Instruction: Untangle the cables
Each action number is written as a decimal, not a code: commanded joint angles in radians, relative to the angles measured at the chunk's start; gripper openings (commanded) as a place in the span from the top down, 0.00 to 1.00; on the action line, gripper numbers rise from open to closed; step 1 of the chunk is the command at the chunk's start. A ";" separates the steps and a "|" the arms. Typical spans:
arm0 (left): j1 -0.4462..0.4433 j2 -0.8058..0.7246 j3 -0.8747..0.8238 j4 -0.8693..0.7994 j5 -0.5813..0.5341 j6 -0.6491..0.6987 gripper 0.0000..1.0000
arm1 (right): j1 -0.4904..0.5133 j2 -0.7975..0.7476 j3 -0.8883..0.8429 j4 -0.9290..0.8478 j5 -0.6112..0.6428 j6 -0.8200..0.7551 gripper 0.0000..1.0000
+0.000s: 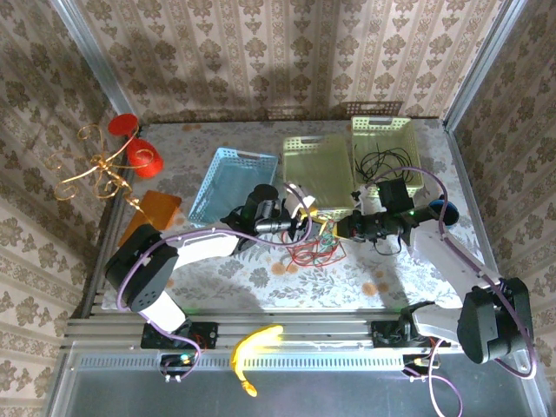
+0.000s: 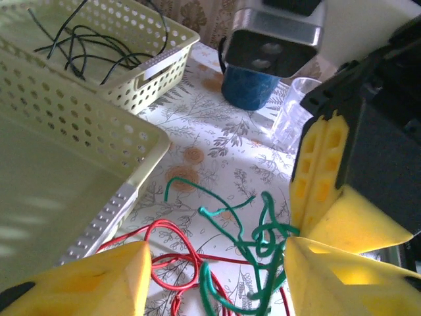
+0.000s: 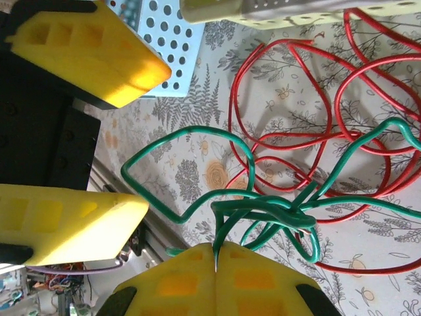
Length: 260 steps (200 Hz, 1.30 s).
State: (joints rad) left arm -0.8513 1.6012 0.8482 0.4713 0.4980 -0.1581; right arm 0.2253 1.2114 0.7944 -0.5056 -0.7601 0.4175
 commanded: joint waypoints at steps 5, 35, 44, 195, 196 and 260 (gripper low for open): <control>-0.017 0.005 0.054 -0.101 0.038 0.067 0.56 | 0.011 0.017 0.000 -0.019 -0.071 -0.014 1.00; -0.017 0.026 0.074 -0.118 0.052 0.063 0.83 | 0.012 0.010 0.002 -0.021 -0.062 -0.014 1.00; -0.016 0.026 0.071 -0.121 0.054 0.060 0.90 | 0.013 0.006 0.001 -0.020 -0.055 -0.015 1.00; 0.015 0.014 0.059 -0.307 0.186 0.142 0.96 | 0.009 0.007 0.014 -0.051 -0.070 -0.016 1.00; 0.015 0.014 0.060 -0.307 0.186 0.142 0.97 | 0.009 0.007 0.014 -0.051 -0.070 -0.015 1.00; 0.016 0.049 0.012 -0.284 0.151 0.122 1.00 | -0.059 -0.035 -0.006 0.055 -0.090 0.083 1.00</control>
State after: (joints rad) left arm -0.8425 1.6199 0.8909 0.1886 0.6594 -0.0399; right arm 0.2115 1.2182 0.7944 -0.5190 -0.7944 0.4313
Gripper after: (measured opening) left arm 0.057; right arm 0.063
